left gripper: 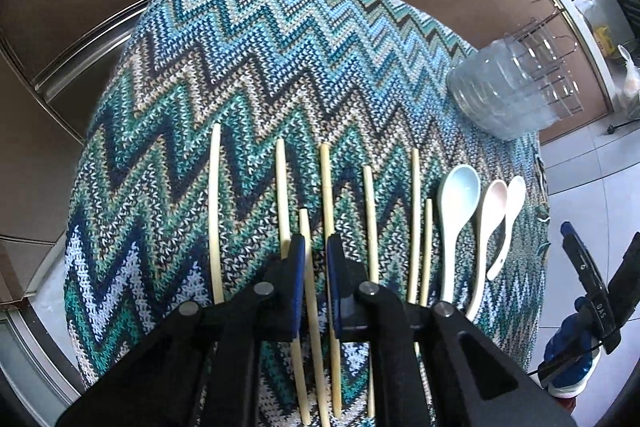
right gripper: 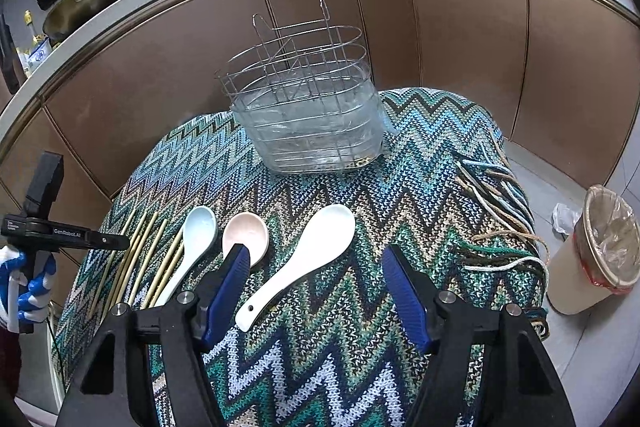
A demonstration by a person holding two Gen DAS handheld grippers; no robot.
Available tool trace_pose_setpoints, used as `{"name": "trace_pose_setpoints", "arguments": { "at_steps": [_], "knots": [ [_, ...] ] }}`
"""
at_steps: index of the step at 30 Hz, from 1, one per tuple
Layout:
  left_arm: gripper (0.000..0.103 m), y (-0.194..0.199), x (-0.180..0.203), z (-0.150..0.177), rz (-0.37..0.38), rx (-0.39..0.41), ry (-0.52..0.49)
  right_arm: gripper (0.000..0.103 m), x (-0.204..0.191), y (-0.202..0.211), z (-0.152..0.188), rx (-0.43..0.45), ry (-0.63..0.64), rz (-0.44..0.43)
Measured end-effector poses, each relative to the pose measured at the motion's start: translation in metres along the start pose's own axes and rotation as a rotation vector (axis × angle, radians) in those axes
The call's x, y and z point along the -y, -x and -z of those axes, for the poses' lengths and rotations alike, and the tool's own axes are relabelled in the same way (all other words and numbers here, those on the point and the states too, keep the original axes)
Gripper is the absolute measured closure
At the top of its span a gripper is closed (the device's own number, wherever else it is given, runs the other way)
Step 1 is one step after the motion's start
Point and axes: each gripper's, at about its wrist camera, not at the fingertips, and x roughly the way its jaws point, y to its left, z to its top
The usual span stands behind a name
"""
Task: Organize utensils
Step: 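Lower left tool over the chopsticks while right tool lowers over the spoons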
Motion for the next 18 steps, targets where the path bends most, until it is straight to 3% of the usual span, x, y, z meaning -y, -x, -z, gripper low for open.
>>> {"name": "trace_pose_setpoints", "arguments": {
  "at_steps": [11, 18],
  "knots": [
    [0.093, -0.017, 0.002, -0.007, -0.048, -0.044, -0.005, 0.036, 0.005, -0.008, -0.001, -0.021, -0.001, -0.016],
    [0.093, -0.019, 0.006, -0.008, -0.063, -0.044, -0.015, 0.041, 0.017, -0.03, -0.014, -0.069, -0.01, -0.085]
  ]
}}
